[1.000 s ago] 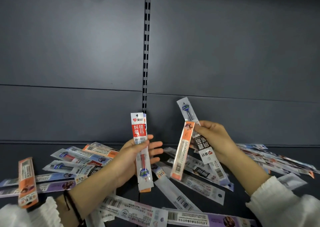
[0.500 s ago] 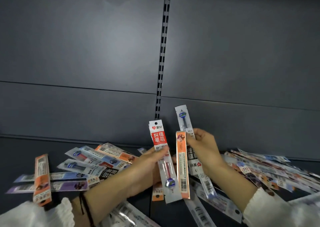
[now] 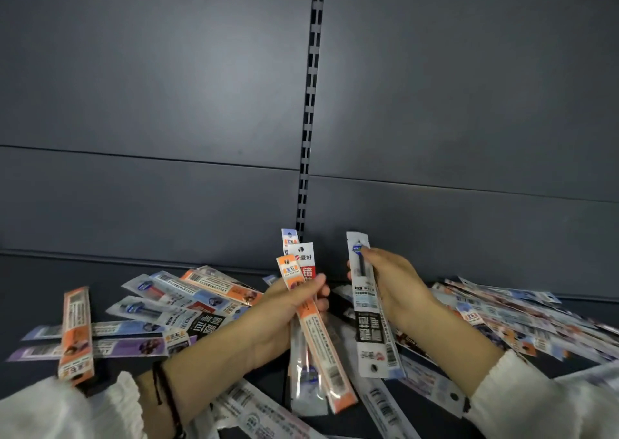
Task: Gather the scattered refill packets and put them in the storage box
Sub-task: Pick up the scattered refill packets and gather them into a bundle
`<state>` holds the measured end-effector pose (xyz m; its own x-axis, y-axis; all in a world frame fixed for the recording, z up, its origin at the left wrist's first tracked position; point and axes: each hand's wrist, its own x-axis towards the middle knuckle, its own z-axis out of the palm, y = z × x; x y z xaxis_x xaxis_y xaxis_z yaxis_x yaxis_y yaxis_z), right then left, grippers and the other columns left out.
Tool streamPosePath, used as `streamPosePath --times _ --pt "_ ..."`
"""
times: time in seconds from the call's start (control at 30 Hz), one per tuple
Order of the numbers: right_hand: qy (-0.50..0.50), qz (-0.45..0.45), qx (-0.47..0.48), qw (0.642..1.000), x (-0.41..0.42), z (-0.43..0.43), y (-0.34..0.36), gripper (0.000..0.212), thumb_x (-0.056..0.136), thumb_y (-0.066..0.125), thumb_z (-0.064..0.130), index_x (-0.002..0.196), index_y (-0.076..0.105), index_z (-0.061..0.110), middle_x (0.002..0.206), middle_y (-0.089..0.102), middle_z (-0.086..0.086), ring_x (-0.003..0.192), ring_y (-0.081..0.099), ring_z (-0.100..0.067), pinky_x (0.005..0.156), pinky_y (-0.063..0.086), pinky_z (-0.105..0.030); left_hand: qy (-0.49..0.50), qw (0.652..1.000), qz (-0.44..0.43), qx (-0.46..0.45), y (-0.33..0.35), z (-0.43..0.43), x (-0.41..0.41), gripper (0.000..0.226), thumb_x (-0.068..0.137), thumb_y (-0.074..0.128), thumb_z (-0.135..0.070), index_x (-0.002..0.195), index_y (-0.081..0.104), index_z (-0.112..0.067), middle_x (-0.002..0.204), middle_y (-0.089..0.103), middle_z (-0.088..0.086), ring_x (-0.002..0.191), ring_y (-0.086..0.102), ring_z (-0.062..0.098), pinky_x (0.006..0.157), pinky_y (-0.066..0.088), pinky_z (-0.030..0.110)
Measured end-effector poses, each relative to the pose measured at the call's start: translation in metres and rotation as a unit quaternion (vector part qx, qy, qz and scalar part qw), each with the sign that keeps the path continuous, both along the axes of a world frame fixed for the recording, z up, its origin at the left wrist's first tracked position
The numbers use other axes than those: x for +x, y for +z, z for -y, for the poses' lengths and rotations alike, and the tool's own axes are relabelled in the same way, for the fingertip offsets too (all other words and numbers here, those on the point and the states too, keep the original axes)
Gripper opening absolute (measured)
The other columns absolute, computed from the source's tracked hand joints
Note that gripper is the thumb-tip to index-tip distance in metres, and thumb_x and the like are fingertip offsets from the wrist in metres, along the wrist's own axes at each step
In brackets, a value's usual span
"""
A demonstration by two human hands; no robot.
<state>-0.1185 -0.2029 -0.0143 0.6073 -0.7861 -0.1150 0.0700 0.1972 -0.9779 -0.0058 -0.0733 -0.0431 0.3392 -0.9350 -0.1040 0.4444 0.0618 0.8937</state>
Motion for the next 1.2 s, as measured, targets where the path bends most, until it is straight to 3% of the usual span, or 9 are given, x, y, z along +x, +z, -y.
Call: streamPosePath --times 0.2,0.33,0.47,0.63,0.73,0.8,0.97,1.1,1.2 --pt "0.003 0.018 0.016 1.000 -0.004 0.002 0.003 0.015 0.089 0.064 0.024 0.093 0.069 0.011 0.069 0.065 -0.002 0.059 0.059 -0.014 0.051 0.051 -0.026 0.025 1.000 -0.007 -0.014 0.003 0.001 0.002 0.020 0.093 0.057 -0.029 0.099 0.051 -0.012 0.060 0.056 0.003 0.049 0.053 0.016 0.055 0.051 0.030" --pt "-0.027 0.069 0.084 0.994 -0.004 0.004 0.011 0.014 0.085 0.068 0.021 0.094 0.067 0.010 0.071 0.065 -0.002 0.055 0.059 -0.014 0.046 0.050 -0.023 0.033 0.999 -0.020 -0.018 0.012 0.004 0.002 0.028 0.082 0.061 -0.039 0.093 0.051 -0.015 0.052 0.035 -0.003 0.038 0.032 0.008 0.040 0.036 0.021" --pt "-0.027 0.112 0.100 0.988 -0.003 0.003 0.018 0.016 0.082 0.070 0.019 0.095 0.066 0.010 0.073 0.066 -0.003 0.055 0.061 -0.014 0.045 0.052 -0.024 0.028 0.999 0.005 -0.023 0.014 0.007 0.000 0.045 0.074 0.066 -0.043 0.104 0.055 -0.012 0.057 0.033 -0.002 0.041 0.030 0.007 0.040 0.028 0.018" --pt "0.045 0.128 0.056 0.989 0.003 -0.007 0.015 0.009 0.081 0.068 0.017 0.089 0.070 0.013 0.077 0.073 -0.005 0.061 0.069 -0.016 0.060 0.057 -0.033 -0.007 0.988 0.148 0.037 0.013 0.005 -0.004 0.046 0.079 0.058 -0.058 0.093 0.065 -0.015 0.082 0.063 0.006 0.072 0.058 0.019 0.064 0.050 0.025" --pt "0.031 0.113 -0.016 0.993 0.003 -0.013 0.016 0.008 0.087 0.066 0.016 0.087 0.072 0.012 0.081 0.075 -0.009 0.066 0.071 -0.019 0.062 0.058 -0.034 -0.052 0.990 0.119 0.048 0.012 0.005 -0.002 0.051 0.083 0.052 -0.062 0.106 0.072 -0.020 0.108 0.072 0.013 0.099 0.067 0.033 0.087 0.056 0.038" --pt "0.004 0.098 -0.068 0.993 0.003 -0.013 0.015 0.009 0.087 0.066 0.018 0.088 0.072 0.011 0.084 0.075 -0.012 0.069 0.070 -0.024 0.068 0.059 -0.040 -0.096 0.993 0.061 0.027 0.015 0.005 -0.003 0.046 0.084 0.054 -0.058 0.108 0.073 -0.024 0.117 0.068 0.018 0.109 0.064 0.036 0.091 0.054 0.044" --pt "-0.024 0.038 -0.122 0.991 0.004 -0.005 0.011 0.023 0.086 0.068 0.017 0.108 0.067 0.013 0.095 0.074 -0.009 0.082 0.071 -0.022 0.078 0.057 -0.039 -0.056 0.998 0.035 0.015 0.016 0.002 -0.009 0.030 0.089 0.059 -0.032 0.106 0.064 -0.009 0.076 0.072 0.008 0.061 0.068 0.017 0.058 0.057 0.030" --pt "-0.019 -0.015 -0.098 0.995 0.003 0.010 0.005 0.061 0.084 0.071 0.011 0.138 0.043 0.013 0.098 0.073 -0.009 0.095 0.069 -0.027 0.090 0.054 -0.045 -0.022 0.997 0.069 0.041 0.011 0.002 -0.006 0.018 0.095 0.055 -0.026 0.099 0.061 -0.009 0.064 0.068 0.001 0.056 0.062 0.013 0.063 0.054 0.031" --pt "-0.042 0.018 -0.052 0.998 -0.001 0.020 0.007 0.054 0.085 0.066 0.002 0.135 0.045 0.006 0.092 0.071 -0.011 0.079 0.068 -0.023 0.070 0.056 -0.035 -0.015 1.000 0.017 0.005 0.007 0.006 0.000 0.017 0.095 0.052 -0.023 0.099 0.056 -0.007 0.065 0.059 0.002 0.052 0.052 0.013 0.052 0.049 0.026"
